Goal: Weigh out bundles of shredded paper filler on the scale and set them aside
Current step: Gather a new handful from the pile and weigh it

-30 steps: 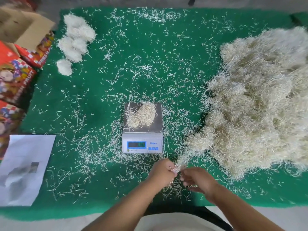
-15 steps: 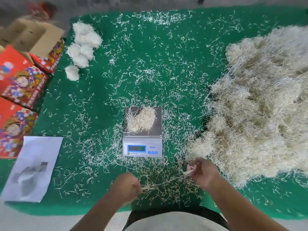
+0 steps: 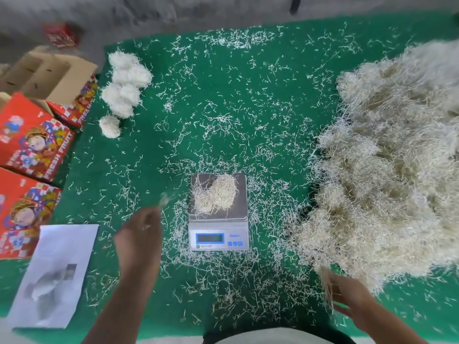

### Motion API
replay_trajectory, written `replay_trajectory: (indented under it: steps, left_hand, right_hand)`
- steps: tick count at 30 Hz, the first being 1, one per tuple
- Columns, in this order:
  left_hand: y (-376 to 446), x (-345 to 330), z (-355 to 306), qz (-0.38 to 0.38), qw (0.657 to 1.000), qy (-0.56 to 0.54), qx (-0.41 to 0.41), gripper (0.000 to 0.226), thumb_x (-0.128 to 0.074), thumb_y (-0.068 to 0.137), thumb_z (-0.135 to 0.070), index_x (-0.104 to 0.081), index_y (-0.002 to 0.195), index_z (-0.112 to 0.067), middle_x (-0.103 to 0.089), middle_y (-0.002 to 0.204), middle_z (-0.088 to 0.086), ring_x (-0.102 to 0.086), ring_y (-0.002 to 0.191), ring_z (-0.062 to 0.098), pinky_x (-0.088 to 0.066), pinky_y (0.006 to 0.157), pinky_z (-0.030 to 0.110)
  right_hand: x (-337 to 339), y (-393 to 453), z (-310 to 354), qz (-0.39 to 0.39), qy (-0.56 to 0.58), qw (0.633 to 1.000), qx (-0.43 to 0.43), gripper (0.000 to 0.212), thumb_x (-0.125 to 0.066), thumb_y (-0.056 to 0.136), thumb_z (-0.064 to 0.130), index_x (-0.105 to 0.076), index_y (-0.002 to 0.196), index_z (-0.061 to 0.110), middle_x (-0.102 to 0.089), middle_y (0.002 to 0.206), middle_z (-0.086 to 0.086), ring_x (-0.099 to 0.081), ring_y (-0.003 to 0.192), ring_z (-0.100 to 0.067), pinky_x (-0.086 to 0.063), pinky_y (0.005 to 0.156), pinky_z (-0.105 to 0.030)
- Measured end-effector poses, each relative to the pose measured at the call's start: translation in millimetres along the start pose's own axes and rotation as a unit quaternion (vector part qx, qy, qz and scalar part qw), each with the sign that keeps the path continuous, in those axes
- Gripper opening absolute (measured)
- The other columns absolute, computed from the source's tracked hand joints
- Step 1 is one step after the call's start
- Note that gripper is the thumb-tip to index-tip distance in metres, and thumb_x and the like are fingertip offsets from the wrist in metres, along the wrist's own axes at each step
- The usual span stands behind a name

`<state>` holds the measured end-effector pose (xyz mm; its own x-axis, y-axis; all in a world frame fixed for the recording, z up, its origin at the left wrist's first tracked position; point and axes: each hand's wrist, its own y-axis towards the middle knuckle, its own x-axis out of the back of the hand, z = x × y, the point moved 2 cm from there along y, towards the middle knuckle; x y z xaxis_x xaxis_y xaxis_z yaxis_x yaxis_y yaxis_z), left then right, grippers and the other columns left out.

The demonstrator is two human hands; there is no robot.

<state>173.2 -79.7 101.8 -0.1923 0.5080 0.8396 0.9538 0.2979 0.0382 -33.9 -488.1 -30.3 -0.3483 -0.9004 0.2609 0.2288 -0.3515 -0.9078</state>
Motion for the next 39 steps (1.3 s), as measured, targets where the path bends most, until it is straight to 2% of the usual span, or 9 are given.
replay_trajectory:
  steps: [3, 8, 11, 16, 22, 25, 29, 31, 39]
  left_hand:
    - [14, -43, -39, 0.073, 0.987, 0.039, -0.139, 0.019, -0.056, 0.103, -0.019, -0.075, 0.103, -0.023, -0.069, 0.076, -0.006, -0.061, 0.056, 0.013, -0.044, 0.043, 0.025]
    - [21, -93, -49, 0.181, 0.942, 0.127, -0.254, 0.031, -0.065, 0.099, -0.013, -0.070, 0.129, -0.014, -0.071, 0.123, 0.006, -0.066, 0.111, 0.026, -0.061, 0.084, 0.046]
    - [18, -83, -25, 0.148, 0.963, 0.106, -0.201, 0.047, -0.068, 0.097, -0.017, -0.059, 0.143, -0.021, -0.059, 0.142, -0.001, -0.055, 0.130, 0.021, -0.058, 0.091, 0.046]
    - [-1, -35, 48, 0.059, 0.997, 0.035, -0.042, 0.027, -0.058, 0.100, -0.023, -0.064, 0.126, -0.026, -0.069, 0.125, 0.001, -0.068, 0.106, 0.024, -0.056, 0.087, 0.044]
    - [-14, -25, 94, 0.060, 0.997, 0.035, 0.015, 0.029, -0.058, 0.103, -0.031, -0.065, 0.128, -0.018, -0.069, 0.122, 0.008, -0.066, 0.101, 0.028, -0.052, 0.082, 0.043]
    - [-6, -37, 83, 0.086, 0.996, 0.004, 0.015, 0.057, -0.051, 0.100, -0.060, -0.052, 0.142, -0.022, -0.061, 0.136, 0.008, -0.063, 0.115, 0.029, -0.052, 0.093, 0.048]
    - [15, -69, 37, 0.148, 0.979, -0.128, -0.059, 0.083, -0.048, 0.089, -0.082, -0.023, 0.158, -0.042, -0.026, 0.163, -0.011, -0.031, 0.147, 0.010, -0.031, 0.119, 0.046]
    - [29, -92, 9, 0.190, 0.966, -0.136, -0.109, 0.095, -0.054, 0.081, -0.087, -0.012, 0.159, -0.054, -0.008, 0.167, -0.022, -0.017, 0.151, 0.005, -0.021, 0.117, 0.042]
    - [64, -184, -31, 0.279, 0.917, 0.084, -0.271, 0.122, -0.050, 0.061, -0.103, 0.015, 0.155, -0.059, 0.028, 0.169, -0.009, 0.024, 0.156, 0.023, 0.004, 0.122, 0.059]
  right_hand:
    - [-4, -3, 0, -0.016, -0.013, 1.000, 0.006, 0.044, -0.061, 0.106, 0.028, -0.065, 0.101, -0.016, -0.071, 0.111, -0.035, -0.067, 0.106, -0.044, -0.053, 0.101, -0.055]
    - [-3, -1, 11, -0.047, -0.080, 0.995, 0.031, 0.031, -0.052, 0.110, 0.016, -0.063, 0.100, -0.011, -0.070, 0.110, -0.028, -0.064, 0.114, -0.045, -0.052, 0.103, -0.055]
    - [2, -3, 12, -0.075, -0.082, 0.991, 0.069, 0.030, -0.055, 0.109, 0.023, -0.064, 0.115, -0.004, -0.070, 0.112, -0.018, -0.064, 0.111, -0.046, -0.053, 0.101, -0.056]
    - [19, -13, 6, -0.264, -0.044, 0.955, 0.129, 0.036, -0.056, 0.107, 0.037, -0.061, 0.123, 0.005, -0.071, 0.102, -0.011, -0.064, 0.071, -0.027, -0.059, 0.066, -0.044]
    - [9, -29, 9, -0.312, -0.055, 0.935, 0.161, 0.030, -0.054, 0.107, 0.040, -0.059, 0.111, 0.011, -0.069, 0.096, -0.010, -0.067, 0.085, -0.033, -0.061, 0.083, -0.058]
    - [-1, -35, 10, -0.304, -0.059, 0.934, 0.177, 0.026, -0.055, 0.107, 0.040, -0.060, 0.111, 0.014, -0.069, 0.100, -0.009, -0.066, 0.092, -0.033, -0.057, 0.090, -0.057]
    - [-7, -42, 5, -0.265, -0.068, 0.943, 0.190, 0.025, -0.056, 0.107, 0.038, -0.060, 0.114, 0.015, -0.069, 0.101, -0.007, -0.067, 0.090, -0.031, -0.058, 0.089, -0.058]
    - [-4, -46, -1, -0.251, -0.069, 0.946, 0.192, 0.023, -0.057, 0.107, 0.036, -0.061, 0.111, 0.014, -0.070, 0.099, -0.009, -0.067, 0.083, -0.030, -0.059, 0.080, -0.052]
    - [14, -65, -57, -0.248, -0.055, 0.956, 0.148, 0.013, -0.065, 0.102, 0.016, -0.068, 0.097, 0.004, -0.073, 0.085, -0.015, -0.069, 0.083, -0.034, -0.055, 0.088, -0.052]
